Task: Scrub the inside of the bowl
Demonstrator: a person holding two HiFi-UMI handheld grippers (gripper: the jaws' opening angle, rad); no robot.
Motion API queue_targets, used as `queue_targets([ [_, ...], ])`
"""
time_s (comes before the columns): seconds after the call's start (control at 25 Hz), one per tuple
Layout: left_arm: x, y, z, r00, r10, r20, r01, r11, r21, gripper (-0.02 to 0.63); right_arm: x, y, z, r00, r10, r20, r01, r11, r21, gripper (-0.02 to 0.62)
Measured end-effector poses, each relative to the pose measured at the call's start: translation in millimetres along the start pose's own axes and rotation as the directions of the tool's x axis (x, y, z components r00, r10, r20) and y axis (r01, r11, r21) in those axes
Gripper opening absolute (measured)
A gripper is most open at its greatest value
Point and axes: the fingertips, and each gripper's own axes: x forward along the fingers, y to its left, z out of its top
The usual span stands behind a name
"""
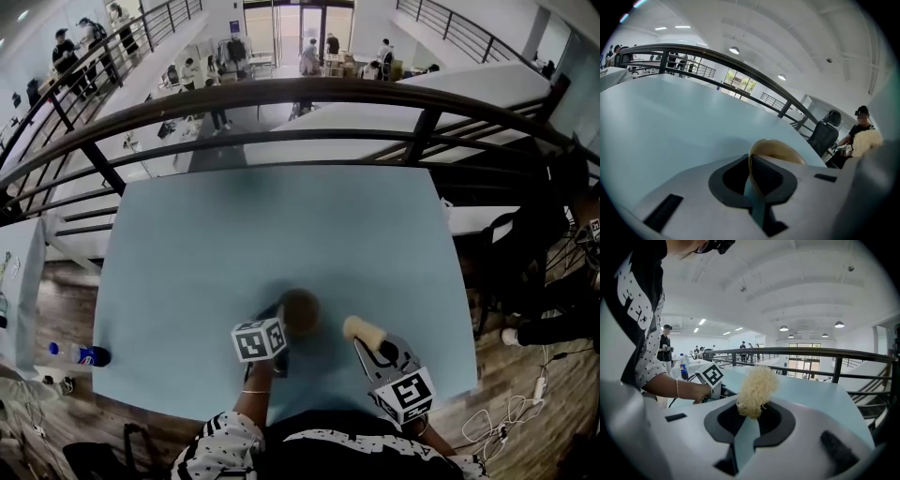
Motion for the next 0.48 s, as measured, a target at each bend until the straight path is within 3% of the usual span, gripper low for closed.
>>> queue_targets([
  [0.2, -0.3, 1.0, 2.6, 1.0, 0.016, 0.01, -0.017, 0.998, 0.057, 0.026, 0.7, 1.9, 0.9, 1.0, 0.006, -0.005, -0.006, 1.0, 0.0, 0.055],
  [0.48, 1.1, -3.1, 1.0, 1.0, -0.017, 0.001, 0.016, 0.997, 0.075, 0.056, 0.3, 1.1, 1.3, 1.0, 0.007, 0.005, -0.007, 1.0, -0.007, 0.055],
])
